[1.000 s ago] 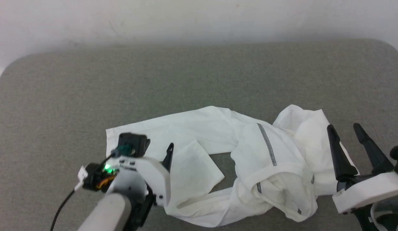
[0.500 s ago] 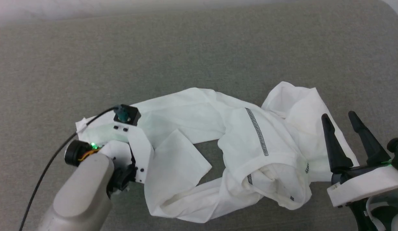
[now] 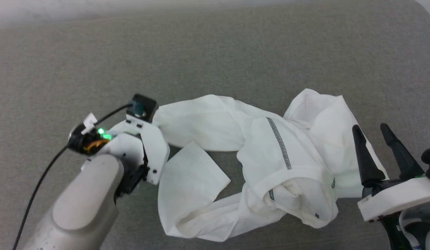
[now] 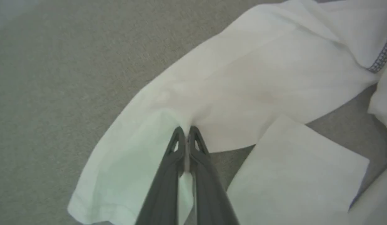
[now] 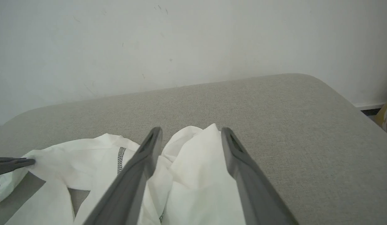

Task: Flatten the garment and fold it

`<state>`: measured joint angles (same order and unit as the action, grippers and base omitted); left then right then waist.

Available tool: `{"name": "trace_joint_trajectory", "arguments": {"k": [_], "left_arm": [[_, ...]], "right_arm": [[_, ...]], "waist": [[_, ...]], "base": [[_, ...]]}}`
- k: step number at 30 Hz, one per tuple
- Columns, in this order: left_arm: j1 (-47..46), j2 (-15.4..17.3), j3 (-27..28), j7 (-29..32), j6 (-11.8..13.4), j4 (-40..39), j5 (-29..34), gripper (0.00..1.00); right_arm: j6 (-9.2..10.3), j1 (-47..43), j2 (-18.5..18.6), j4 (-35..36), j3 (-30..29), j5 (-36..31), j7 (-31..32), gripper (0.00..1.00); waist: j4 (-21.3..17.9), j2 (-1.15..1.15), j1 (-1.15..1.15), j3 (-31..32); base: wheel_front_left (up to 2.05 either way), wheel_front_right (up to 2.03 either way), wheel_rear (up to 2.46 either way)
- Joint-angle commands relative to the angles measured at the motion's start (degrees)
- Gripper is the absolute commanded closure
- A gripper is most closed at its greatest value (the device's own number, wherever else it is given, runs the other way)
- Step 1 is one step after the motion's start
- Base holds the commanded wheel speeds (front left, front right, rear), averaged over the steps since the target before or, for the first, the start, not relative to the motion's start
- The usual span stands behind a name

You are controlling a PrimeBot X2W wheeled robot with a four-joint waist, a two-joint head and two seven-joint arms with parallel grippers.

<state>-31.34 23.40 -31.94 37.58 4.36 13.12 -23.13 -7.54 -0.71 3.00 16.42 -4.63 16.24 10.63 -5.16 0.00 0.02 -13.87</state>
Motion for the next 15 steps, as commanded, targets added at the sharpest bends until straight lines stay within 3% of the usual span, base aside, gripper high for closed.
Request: {"name": "trace_joint_trajectory", "arguments": {"k": [1, 9, 15], "left_arm": [[-1.6, 0.9, 0.8, -1.9, 0.4, -3.1, 0.8, 1.00], [-2.6, 6.3, 8.1, -6.5, 4.2, -14.7, 1.6, 1.00], [7.3, 13.4, 17.7, -8.1, 11.9, -16.1, 1.0, 1.00]], "right_arm": [[0.05, 0.0, -0.1, -0.5, -0.6, 0.4, 0.1, 0.00], [0.05, -0.5, -0.1, -2.0, -1.5, 1.3, 1.0, 0.00], [0.05, -1.7, -0.1, -2.5, -1.7, 1.8, 1.9, 0.00]], "waist": [[2.3, 0.00, -0.02, 2.1], [5.1, 0.00, -0.02, 5.5], [6.1, 0.00, -0.02, 7.3]], "base": [[0.00, 0.00, 0.00], [0.00, 0.00, 0.00], [0.00, 0.00, 0.00]]}}
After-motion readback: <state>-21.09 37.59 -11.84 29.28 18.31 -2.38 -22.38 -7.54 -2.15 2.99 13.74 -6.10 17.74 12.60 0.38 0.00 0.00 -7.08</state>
